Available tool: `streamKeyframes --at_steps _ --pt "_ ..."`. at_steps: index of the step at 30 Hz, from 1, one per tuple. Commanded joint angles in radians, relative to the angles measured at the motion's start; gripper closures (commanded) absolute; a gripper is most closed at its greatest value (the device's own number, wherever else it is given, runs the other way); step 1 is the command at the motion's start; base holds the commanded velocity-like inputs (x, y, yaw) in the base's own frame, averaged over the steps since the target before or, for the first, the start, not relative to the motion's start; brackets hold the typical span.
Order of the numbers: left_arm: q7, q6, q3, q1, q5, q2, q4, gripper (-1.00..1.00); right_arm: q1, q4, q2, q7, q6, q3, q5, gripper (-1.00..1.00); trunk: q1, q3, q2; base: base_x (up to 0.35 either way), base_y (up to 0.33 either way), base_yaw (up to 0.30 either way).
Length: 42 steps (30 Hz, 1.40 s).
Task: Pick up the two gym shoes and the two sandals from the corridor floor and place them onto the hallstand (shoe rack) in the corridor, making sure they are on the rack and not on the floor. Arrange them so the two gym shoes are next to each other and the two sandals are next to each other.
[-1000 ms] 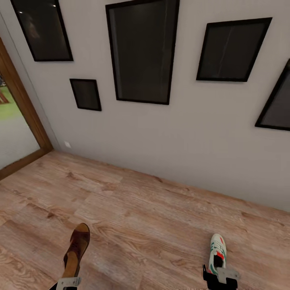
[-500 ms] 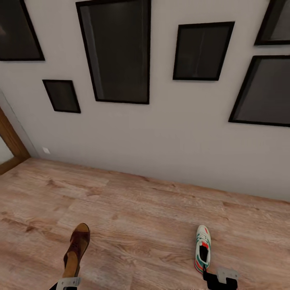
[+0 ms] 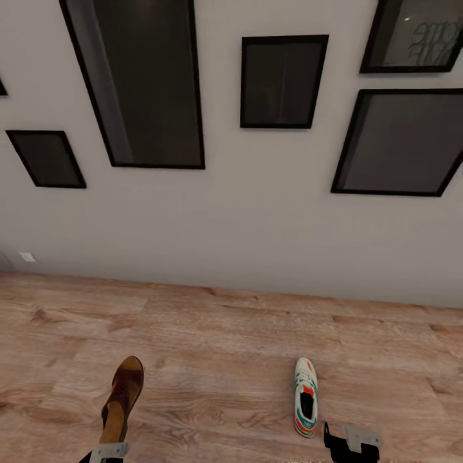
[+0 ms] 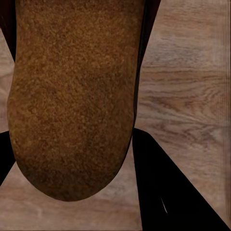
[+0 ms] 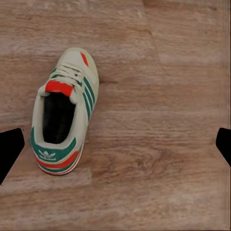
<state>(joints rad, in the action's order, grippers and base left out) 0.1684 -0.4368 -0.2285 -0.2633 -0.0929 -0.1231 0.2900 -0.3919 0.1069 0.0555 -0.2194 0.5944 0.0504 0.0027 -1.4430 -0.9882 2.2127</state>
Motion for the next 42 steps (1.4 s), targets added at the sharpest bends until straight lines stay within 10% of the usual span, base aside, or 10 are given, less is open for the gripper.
streamKeyframes --at_steps 1,33,42 --pt "0.005 -0.003 -0.009 -0.001 -0.013 0.0 0.0 1.0 -0.001 -0.001 0.0 0.002 0.004 0.005 0.0 -1.0 0.0 -0.001 0.0 0.014 0.0 -0.268" --pt "0.006 0.002 -0.003 -0.006 -0.017 0.002 0.007 1.0 -0.001 0.002 -0.001 0.008 0.002 0.002 0.002 -1.0 0.0 -0.001 0.0 0.001 0.0 -0.131" --pt "0.007 0.02 0.0 -0.107 -0.016 0.004 0.018 1.0 -0.002 0.111 -0.005 0.008 -0.058 -0.005 0.0 -1.0 0.0 -0.001 0.0 0.0 0.0 0.0"
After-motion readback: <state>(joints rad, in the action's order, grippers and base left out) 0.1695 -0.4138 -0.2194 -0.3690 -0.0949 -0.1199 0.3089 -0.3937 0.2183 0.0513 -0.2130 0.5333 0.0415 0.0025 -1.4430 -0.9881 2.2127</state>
